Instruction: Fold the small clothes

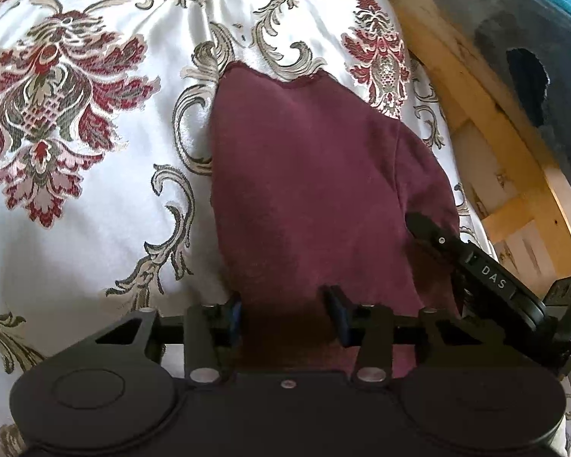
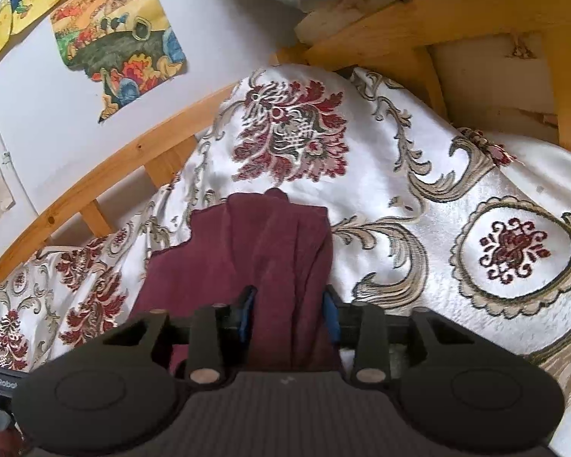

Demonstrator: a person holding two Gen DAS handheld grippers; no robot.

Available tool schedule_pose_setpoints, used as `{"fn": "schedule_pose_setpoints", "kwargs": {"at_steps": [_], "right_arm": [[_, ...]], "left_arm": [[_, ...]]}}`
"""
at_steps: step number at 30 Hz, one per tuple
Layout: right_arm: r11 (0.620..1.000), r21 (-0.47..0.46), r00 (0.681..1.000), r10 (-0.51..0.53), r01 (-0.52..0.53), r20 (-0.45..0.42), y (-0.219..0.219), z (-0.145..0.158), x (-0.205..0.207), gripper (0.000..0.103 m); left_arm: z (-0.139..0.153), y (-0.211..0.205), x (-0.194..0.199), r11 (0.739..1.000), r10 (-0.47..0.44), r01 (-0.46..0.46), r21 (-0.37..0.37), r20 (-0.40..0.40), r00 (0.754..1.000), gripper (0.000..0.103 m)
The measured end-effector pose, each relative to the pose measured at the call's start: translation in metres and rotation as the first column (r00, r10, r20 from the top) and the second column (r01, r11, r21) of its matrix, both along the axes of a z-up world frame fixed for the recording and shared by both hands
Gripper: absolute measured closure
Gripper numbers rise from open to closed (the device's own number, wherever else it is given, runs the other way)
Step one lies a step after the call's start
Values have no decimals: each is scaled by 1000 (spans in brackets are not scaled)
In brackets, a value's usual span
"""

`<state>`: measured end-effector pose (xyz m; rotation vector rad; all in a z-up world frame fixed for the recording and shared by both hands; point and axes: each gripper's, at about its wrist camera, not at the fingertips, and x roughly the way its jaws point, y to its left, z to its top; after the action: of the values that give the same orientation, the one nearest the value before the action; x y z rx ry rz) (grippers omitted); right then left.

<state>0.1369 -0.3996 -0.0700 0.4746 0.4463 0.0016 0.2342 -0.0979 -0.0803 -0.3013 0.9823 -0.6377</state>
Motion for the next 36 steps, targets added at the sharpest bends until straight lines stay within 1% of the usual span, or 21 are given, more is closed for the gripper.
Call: {"fn": "schedule_pose_setpoints", "kwargs": {"at_steps": [2, 5, 8, 12, 15, 18, 20, 22, 24, 26, 27, 29, 30, 31, 32, 33, 35, 36], "right_arm": [[1000, -19, 1000, 2, -2, 15, 5, 3, -2, 73], [998, -67, 999, 10, -7, 49, 17, 11, -8, 76], [992, -126, 996, 34, -24, 81, 35, 20, -12, 76], [979, -194, 987, 83, -55, 138, 64, 31, -6, 77], [968, -233, 977, 130, -89, 168, 88, 40, 13, 77], [952, -279, 967, 184, -129, 179, 110, 44, 37, 77], [940, -305, 962, 212, -152, 173, 124, 43, 54, 77], [927, -331, 960, 237, -178, 150, 136, 39, 71, 77], [918, -351, 965, 236, -184, 111, 142, 32, 85, 77], [921, -348, 974, 214, -175, 76, 142, 25, 93, 76], [925, -340, 978, 199, -168, 58, 140, 21, 95, 76], [934, -321, 984, 175, -155, 31, 133, 14, 95, 74], [936, -319, 986, 164, -147, 25, 131, 11, 94, 73], [935, -325, 988, 155, -140, 21, 129, 9, 92, 67], [934, -334, 989, 144, -130, 17, 129, 8, 91, 62], [932, -343, 991, 131, -118, 15, 128, 7, 89, 60], [929, -355, 994, 112, -101, 10, 126, 7, 87, 53], [927, -364, 995, 100, -91, 6, 125, 6, 85, 51]], "left_arm": [[4, 0, -3, 1000, -9, 9, 6, 16, 1000, 66], [13, 4, -9, 1000, -7, 7, 8, 44, 999, 72], [23, 11, -15, 1000, -4, 2, 25, 83, 997, 73], [37, 26, -22, 998, 2, -14, 66, 178, 984, 73], [48, 43, -20, 994, 45, -69, 89, 241, 969, 73], [55, 58, -9, 984, 97, -134, 118, 282, 954, 73], [56, 68, 0, 976, 135, -178, 128, 287, 948, 73], [53, 78, 9, 968, 169, -211, 134, 273, 947, 73], [46, 87, 17, 962, 198, -234, 138, 232, 952, 71], [39, 92, 21, 960, 223, -251, 128, 198, 954, 69], [38, 93, 22, 959, 227, -253, 125, 193, 955, 68], [39, 92, 21, 960, 221, -249, 130, 198, 955, 62], [39, 90, 21, 959, 218, -248, 137, 202, 955, 62], [39, 88, 19, 958, 215, -248, 146, 206, 955, 60], [39, 85, 18, 956, 213, -248, 158, 210, 954, 56], [39, 83, 18, 955, 210, -247, 166, 213, 954, 54], [38, 82, 17, 953, 207, -247, 177, 217, 954, 46], [37, 81, 16, 951, 209, -249, 180, 216, 954, 43]]}}
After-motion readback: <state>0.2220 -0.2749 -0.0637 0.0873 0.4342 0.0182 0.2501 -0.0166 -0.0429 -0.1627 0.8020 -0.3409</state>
